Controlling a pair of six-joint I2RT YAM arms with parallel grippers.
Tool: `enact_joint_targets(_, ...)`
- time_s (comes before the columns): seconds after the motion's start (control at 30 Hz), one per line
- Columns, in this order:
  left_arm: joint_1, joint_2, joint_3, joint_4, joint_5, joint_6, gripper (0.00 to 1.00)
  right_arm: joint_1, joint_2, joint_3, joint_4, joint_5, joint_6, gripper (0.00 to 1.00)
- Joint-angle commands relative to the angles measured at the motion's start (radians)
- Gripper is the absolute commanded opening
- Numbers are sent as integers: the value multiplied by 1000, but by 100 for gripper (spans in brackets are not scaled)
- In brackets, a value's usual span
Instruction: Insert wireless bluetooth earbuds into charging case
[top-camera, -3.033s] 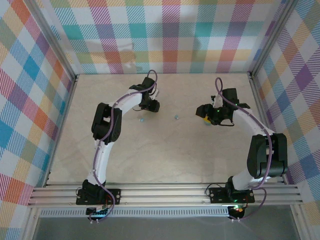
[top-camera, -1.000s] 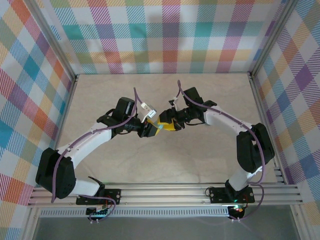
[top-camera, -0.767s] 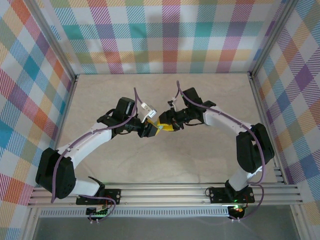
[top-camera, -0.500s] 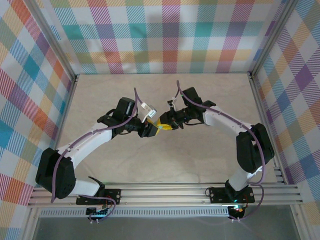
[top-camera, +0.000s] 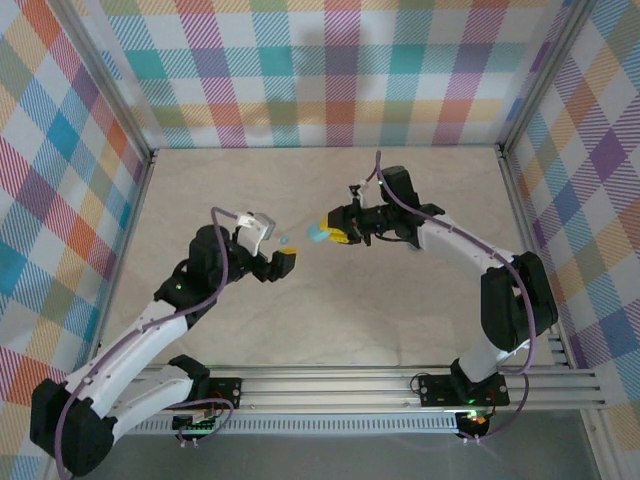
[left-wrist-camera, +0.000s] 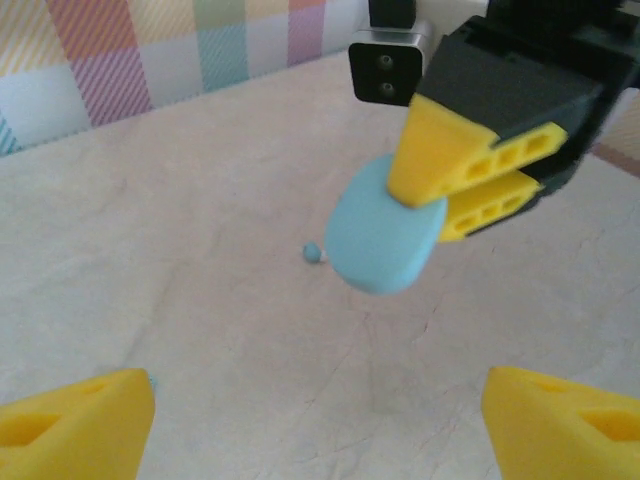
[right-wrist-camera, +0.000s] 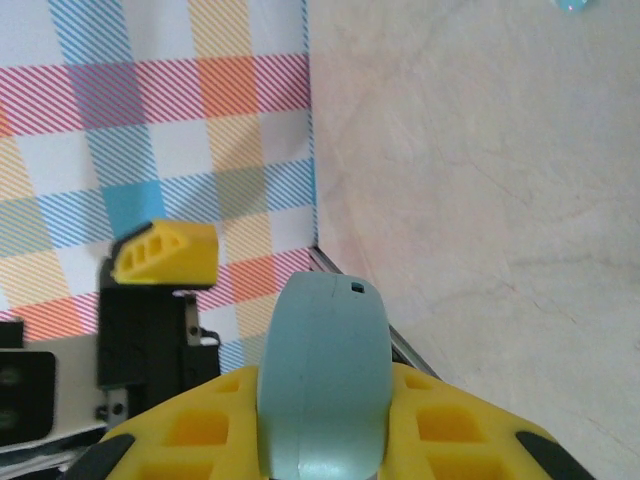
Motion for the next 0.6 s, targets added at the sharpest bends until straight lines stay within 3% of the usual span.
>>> enact_joint_targets(0.0,12,-26,-88,227,57,-66,84,3,-27,-24,186,-43,125,15)
enact_joint_targets(0.27,13,118,-161,601,158,-143,83,3,-18,-121,431,-58,311,16)
enact_joint_targets(0.57,34,320,-85,844,320,-225,80,2,-88,-142,433,-52,346,16)
